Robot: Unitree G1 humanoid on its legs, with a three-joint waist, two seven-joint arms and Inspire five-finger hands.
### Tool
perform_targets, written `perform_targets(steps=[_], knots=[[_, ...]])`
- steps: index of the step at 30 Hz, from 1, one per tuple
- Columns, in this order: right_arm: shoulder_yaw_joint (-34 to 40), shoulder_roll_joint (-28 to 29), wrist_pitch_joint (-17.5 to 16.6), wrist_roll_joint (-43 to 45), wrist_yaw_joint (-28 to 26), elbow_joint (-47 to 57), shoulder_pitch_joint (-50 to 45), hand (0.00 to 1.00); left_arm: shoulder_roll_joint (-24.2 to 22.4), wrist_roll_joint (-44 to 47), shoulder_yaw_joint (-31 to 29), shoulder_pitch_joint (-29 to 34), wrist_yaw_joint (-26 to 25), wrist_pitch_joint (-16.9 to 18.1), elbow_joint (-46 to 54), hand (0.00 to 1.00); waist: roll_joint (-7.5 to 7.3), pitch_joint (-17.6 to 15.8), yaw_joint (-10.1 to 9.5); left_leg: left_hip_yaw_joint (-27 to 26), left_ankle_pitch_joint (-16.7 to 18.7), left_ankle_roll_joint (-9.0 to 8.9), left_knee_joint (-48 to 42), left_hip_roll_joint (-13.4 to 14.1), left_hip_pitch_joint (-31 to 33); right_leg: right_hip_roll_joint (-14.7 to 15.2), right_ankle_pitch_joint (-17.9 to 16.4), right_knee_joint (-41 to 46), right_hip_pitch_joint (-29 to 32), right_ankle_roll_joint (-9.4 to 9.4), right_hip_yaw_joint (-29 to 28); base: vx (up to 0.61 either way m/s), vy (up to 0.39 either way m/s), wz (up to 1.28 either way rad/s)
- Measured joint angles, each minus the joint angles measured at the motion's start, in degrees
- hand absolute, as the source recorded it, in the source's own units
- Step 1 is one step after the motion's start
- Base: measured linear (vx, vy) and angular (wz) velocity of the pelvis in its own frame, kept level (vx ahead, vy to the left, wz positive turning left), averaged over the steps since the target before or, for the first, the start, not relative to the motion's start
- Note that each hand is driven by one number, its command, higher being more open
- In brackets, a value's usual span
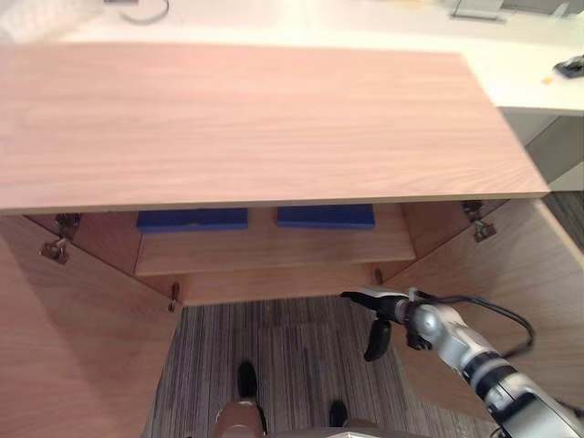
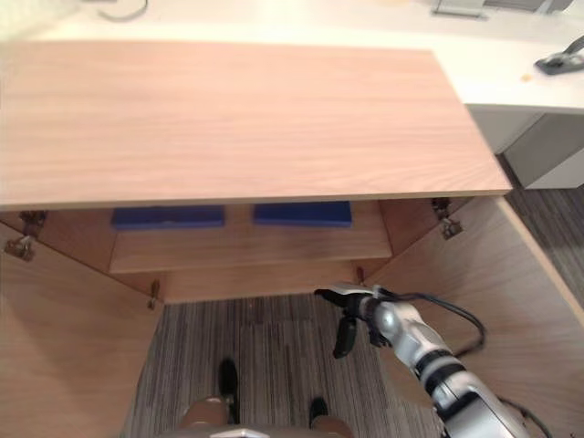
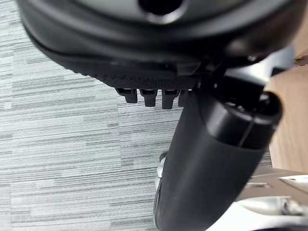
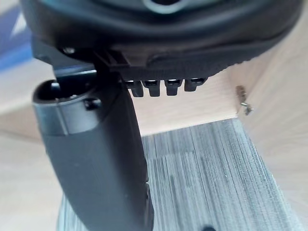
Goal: Walk over to the cabinet, pick up the folder, carry it to the office cabinet, place the folder inside the office cabinet, then close the office cabinet door
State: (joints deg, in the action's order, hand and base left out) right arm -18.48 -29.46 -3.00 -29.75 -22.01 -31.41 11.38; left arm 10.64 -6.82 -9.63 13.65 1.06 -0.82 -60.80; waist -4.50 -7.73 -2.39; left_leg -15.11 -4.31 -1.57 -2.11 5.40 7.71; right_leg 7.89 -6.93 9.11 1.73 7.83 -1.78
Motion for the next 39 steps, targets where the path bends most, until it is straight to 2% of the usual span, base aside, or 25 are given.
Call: perform_targets(steps=[1, 3, 4, 5, 6, 7, 9, 11, 12, 15, 17, 18, 19, 20, 21, 22, 23, 24, 25, 26, 27, 30, 35, 39], knots=[[4.40, 1.03, 0.60, 2.98, 1.71, -1.84, -1.74, 1.00, -0.12, -0.69, 0.00, 0.00, -0.25, 0.00, -0.04, 1.00, 0.68, 0.27, 0.23, 0.25, 0.30, -0.34, -1.98, 0.41, -0.11, -0.19, 0.01, 1.20, -0.05, -0.03, -0.46, -0.05, -0.083, -0.36], [10.49, 5.05, 2.09, 6.99, 4.52, -8.25, -2.00, 1.00, -0.76, -0.68, -0.37, -0.03, -1.16, 0.01, -0.03, 1.00, 1.67, 0.14, 0.38, 5.27, 2.26, -1.22, -7.81, 0.95, 0.61, -0.67, 0.31, 2.57, 0.11, -0.48, -3.00, -0.06, -0.100, -0.71], [14.36, 7.87, 2.80, 10.88, 7.40, -14.52, -2.02, 1.00, -2.55, -0.66, -0.42, 0.07, -2.42, 0.03, -0.03, 1.00, 3.45, 0.56, -0.19, 15.19, 6.93, -2.96, -12.93, 0.76, 0.90, -1.59, 0.47, 2.59, 0.15, -0.74, -6.02, -0.05, -0.061, -1.00], [16.12, 9.00, 2.95, 12.68, 8.59, -17.00, -2.05, 1.00, -3.60, -0.62, -0.67, 0.27, -3.04, 0.03, -0.03, 1.00, 4.57, 0.87, -0.52, 18.96, 9.51, -3.88, -14.62, 0.68, 0.76, -2.21, 0.47, 2.17, 0.23, -0.74, -7.26, -0.07, 0.018, -1.39], [19.92, 11.60, 3.19, 17.37, 11.53, -21.54, -2.74, 1.00, -5.38, -0.58, -0.79, 0.77, -4.43, 0.02, -0.13, 1.00, 6.66, 1.95, -0.45, 23.70, 13.73, -4.41, -15.88, 0.92, 0.48, -3.48, 0.39, 0.68, 0.45, -0.78, -9.39, -0.08, 0.107, -1.08], [22.21, 13.09, 3.33, 19.10, 12.85, -23.21, -3.47, 1.00, -5.73, -0.58, -0.80, 0.77, -4.97, 0.01, -0.18, 1.00, 7.14, 2.13, -0.40, 23.66, 14.49, -4.49, -16.18, 0.86, 0.44, -3.54, 0.42, 0.28, 0.70, -0.73, -10.47, -0.15, 0.164, -1.01], [25.64, 18.51, 4.61, 27.03, 15.88, -27.58, -10.20, 1.00, -5.49, -0.01, -1.17, 1.31, -6.17, 0.10, -0.20, 1.00, 6.20, 1.95, 0.26, 22.42, 14.43, -4.68, -14.30, 0.31, -1.06, -3.24, 1.27, -0.26, 1.31, -0.39, -13.11, -0.19, 0.134, -0.56], [28.43, 22.53, 6.18, 32.60, 17.12, -29.15, -15.12, 1.00, -5.47, -0.08, -2.92, 1.82, -7.02, 0.10, -0.30, 1.00, 4.93, 2.51, 0.00, 20.43, 13.08, -5.10, -9.70, 0.08, -3.25, -3.06, 1.45, -0.44, 2.41, -1.21, -15.62, -0.16, 0.041, -0.70], [28.89, 23.21, 5.77, 35.18, 17.70, -28.49, -15.96, 1.00, -5.44, -0.12, -3.19, 2.34, -7.50, 0.08, -0.46, 1.00, 4.69, 2.77, 0.33, 18.82, 11.54, -5.08, -6.45, 0.20, -4.50, -3.34, 1.84, -0.83, 3.76, -2.13, -17.46, -0.12, 0.003, -0.86], [30.35, 24.49, 3.91, 36.87, 19.38, -26.15, -18.23, 1.00, -4.97, -1.78, -3.17, 2.34, -7.90, 0.08, -0.89, 1.00, 4.52, 2.78, 1.03, 15.88, 8.94, -5.17, -2.91, 1.21, -6.77, -4.32, 2.99, -0.93, 5.24, -3.83, -19.19, -0.07, -0.022, -0.59], [31.09, 25.04, 3.58, 37.18, 19.94, -25.35, -18.86, 1.00, -4.65, -1.79, -3.43, 2.26, -8.13, 0.10, -1.32, 1.00, 4.22, 2.64, 1.01, 13.85, 8.73, -5.26, -3.43, 2.01, -7.49, -5.13, 3.56, -0.91, 5.54, -4.60, -20.18, -0.03, 0.000, -0.53], [31.06, 25.58, 3.49, 37.53, 20.23, -24.89, -18.86, 1.00, -4.30, -1.76, -4.97, 2.05, -8.14, 0.12, -1.41, 1.00, 3.90, 2.60, 0.86, 12.01, 8.93, -5.19, -5.28, 2.49, -7.10, -5.60, 4.40, -0.91, 6.24, -5.61, -20.86, -0.01, 0.032, -0.82], [31.01, 26.35, 3.43, 38.33, 20.69, -24.19, -18.90, 1.00, -4.30, -1.64, -5.57, 1.61, -8.29, 0.21, -1.38, 1.00, 3.31, 2.61, 0.14, 9.89, 9.55, -4.25, -7.39, 2.81, -6.04, -5.42, 5.42, -1.35, 7.48, -6.79, -20.52, -0.01, 0.049, -0.83], [31.16, 26.78, 3.46, 38.95, 21.05, -24.04, -18.88, 1.00, -4.48, -1.63, -5.75, 1.42, -8.40, 0.26, -1.24, 1.00, 3.55, 2.74, -0.17, 8.79, 9.53, -3.95, -8.21, 3.44, -5.44, -4.83, 5.64, -2.63, 7.71, -8.26, -18.28, -0.01, 0.070, -1.17], [31.44, 27.04, 3.67, 39.23, 21.81, -23.59, -17.92, 1.00, -5.21, -1.64, -6.78, 1.25, -9.25, 0.39, -1.19, 1.00, 4.83, 2.51, -0.52, 5.07, 9.38, -3.58, -8.32, 6.02, -5.62, -1.22, 4.69, -0.17, 9.82, -9.60, -4.08, -0.02, 0.072, -1.04], [31.28, 27.26, 3.63, 39.22, 22.01, -23.32, -17.49, 1.00, -5.19, -1.57, -7.85, 1.25, -9.71, 0.36, -1.30, 1.00, 4.44, 2.38, -0.32, 3.73, 9.40, -3.61, -8.89, 6.50, -5.71, 0.51, 4.54, 4.10, 11.25, -9.72, 1.13, -0.01, 0.070, -1.18], [31.37, 27.88, 3.38, 39.09, 22.81, -22.80, -17.85, 1.00, -4.94, -1.56, -9.30, 1.31, -10.38, 0.35, -1.30, 1.00, 3.57, 2.32, -0.27, 1.49, 9.54, -3.83, -9.05, 6.95, -7.37, 3.47, 4.54, 10.73, 11.13, -10.30, 7.48, 0.01, 0.025, -0.71], [31.46, 28.17, 3.33, 39.10, 23.29, -22.77, -18.30, 1.00, -4.77, -1.56, -9.71, 1.52, -10.68, 0.36, -1.31, 1.00, 3.10, 2.58, -0.34, 0.70, 9.84, -4.26, -9.13, 7.05, -8.33, 4.51, 4.67, 12.59, 10.16, -9.92, 9.04, 0.07, -0.044, -0.87], [31.59, 28.66, 3.30, 39.10, 23.93, -22.61, -18.87, 1.00, -4.60, -1.47, -10.09, 1.53, -11.19, 0.44, -1.30, 1.00, 2.55, 2.62, -0.67, -1.39, 10.61, -5.29, -9.09, 7.54, -10.15, 4.27, 3.14, 12.12, 8.87, -7.30, 10.29, 0.06, -0.143, -0.81], [32.01, 28.88, 3.22, 39.08, 24.09, -21.44, -19.41, 1.00, -4.76, -1.14, -10.58, 1.47, -11.44, 0.51, -1.30, 1.00, 2.42, 2.85, -0.29, -2.73, 11.33, -6.39, -9.04, 8.24, -11.38, 3.51, 1.92, 10.32, 7.68, -3.70, 10.68, 0.04, -0.199, -0.75], [32.22, 28.93, 3.22, 39.08, 24.21, -20.80, -19.65, 1.00, -5.23, -0.46, -11.23, 1.08, -11.32, 0.77, -1.30, 1.00, 2.76, 2.94, -0.22, -3.02, 11.49, -6.58, -8.90, 8.76, -11.65, 2.83, 2.28, 9.50, 7.40, -2.16, 10.69, 0.00, -0.202, -0.43], [33.57, 28.07, 3.28, 38.93, 25.66, -20.26, -21.32, 1.00, -8.48, 0.38, -11.58, -0.52, -11.31, 3.47, -0.99, 1.00, 4.97, 5.01, -0.19, -2.56, 10.70, -6.66, -3.70, 9.09, -13.07, -0.37, 3.85, 5.19, 7.30, -1.79, 10.07, 0.02, -0.082, -0.36], [33.03, 27.44, 4.05, 38.62, 26.69, -14.07, -21.37, 1.00, -7.81, 0.53, -8.32, -3.50, -10.45, 4.23, -0.75, 1.00, 4.91, 5.14, 0.31, 0.22, 9.70, -5.19, -1.01, 7.77, -13.93, -1.73, 5.43, 3.21, 7.53, -1.75, 8.21, 0.03, 0.010, -0.22], [33.23, 24.86, 3.85, 34.87, 27.76, -7.79, -19.35, 1.00, -6.28, -0.49, -2.02, -4.23, -10.22, 4.53, 0.44, 1.00, 5.30, 5.89, 1.33, 0.43, 9.25, -6.04, -0.52, 6.52, -13.67, -0.71, 6.34, 2.02, 7.49, -1.33, 7.85, 0.10, 0.079, 0.00]])
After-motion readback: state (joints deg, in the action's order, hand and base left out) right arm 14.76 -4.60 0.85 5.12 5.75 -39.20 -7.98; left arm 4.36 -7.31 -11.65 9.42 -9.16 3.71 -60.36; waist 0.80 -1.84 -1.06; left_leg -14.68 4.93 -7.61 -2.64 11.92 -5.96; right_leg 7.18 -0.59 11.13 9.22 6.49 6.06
